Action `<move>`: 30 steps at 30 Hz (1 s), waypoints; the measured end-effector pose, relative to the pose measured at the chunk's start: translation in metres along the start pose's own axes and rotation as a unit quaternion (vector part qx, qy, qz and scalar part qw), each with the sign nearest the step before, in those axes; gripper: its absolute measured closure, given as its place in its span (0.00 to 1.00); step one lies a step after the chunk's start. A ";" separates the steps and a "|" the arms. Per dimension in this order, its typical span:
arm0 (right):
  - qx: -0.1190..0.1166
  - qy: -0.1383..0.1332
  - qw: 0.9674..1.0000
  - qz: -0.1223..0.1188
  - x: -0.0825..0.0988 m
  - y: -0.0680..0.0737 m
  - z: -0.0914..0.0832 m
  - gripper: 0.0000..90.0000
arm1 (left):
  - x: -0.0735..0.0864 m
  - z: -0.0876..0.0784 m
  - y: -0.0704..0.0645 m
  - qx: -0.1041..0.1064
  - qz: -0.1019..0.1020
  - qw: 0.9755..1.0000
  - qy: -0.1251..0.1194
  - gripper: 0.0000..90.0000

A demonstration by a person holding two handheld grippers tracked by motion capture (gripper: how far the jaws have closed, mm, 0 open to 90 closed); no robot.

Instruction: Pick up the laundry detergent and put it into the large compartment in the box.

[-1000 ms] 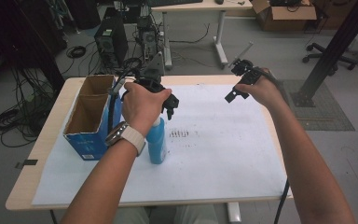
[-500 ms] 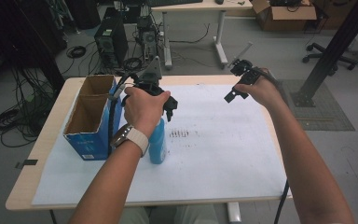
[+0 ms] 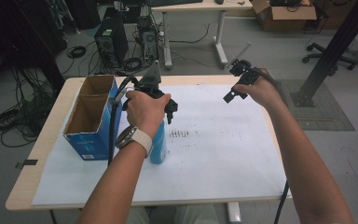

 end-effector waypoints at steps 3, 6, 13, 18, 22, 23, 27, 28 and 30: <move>0.000 0.000 1.000 -0.001 0.000 0.000 0.000 0.14 | 0.000 0.002 0.000 -0.001 0.001 1.000 0.002 0.08; 0.000 0.001 1.000 0.000 0.000 0.000 0.001 0.14 | -0.001 0.004 0.001 0.000 -0.002 1.000 0.003 0.08; -0.002 0.000 1.000 -0.002 -0.001 0.001 0.002 0.14 | 0.000 0.016 -0.003 -0.001 0.004 1.000 0.010 0.09; -0.002 0.002 1.000 -0.003 -0.001 0.001 0.003 0.14 | -0.001 0.022 -0.003 -0.002 0.002 1.000 0.012 0.09; -0.002 0.001 1.000 -0.003 -0.001 0.000 0.002 0.14 | -0.001 0.025 -0.002 -0.002 0.001 1.000 0.013 0.09; -0.002 0.001 1.000 -0.003 -0.001 0.000 0.002 0.14 | -0.001 0.026 -0.002 -0.003 0.002 1.000 0.014 0.09; -0.002 0.001 1.000 -0.004 0.000 0.000 0.003 0.14 | -0.002 0.033 -0.001 -0.004 0.001 1.000 0.016 0.10; -0.002 0.003 1.000 -0.003 0.000 0.000 0.003 0.14 | -0.002 0.034 -0.001 -0.004 0.000 1.000 0.015 0.10; -0.002 0.001 1.000 -0.004 0.000 0.000 0.003 0.14 | -0.002 0.038 -0.001 -0.002 0.001 1.000 0.019 0.10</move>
Point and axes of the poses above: each handheld gripper's, and its own axes: z roughly forward along the jaws, x roughly out of its underside, y roughly to its left, the point moved 4 cm from there along z, roughly forward along the jaws, and after that the axes turned 11 degrees about -z, right-handed, at the moved point
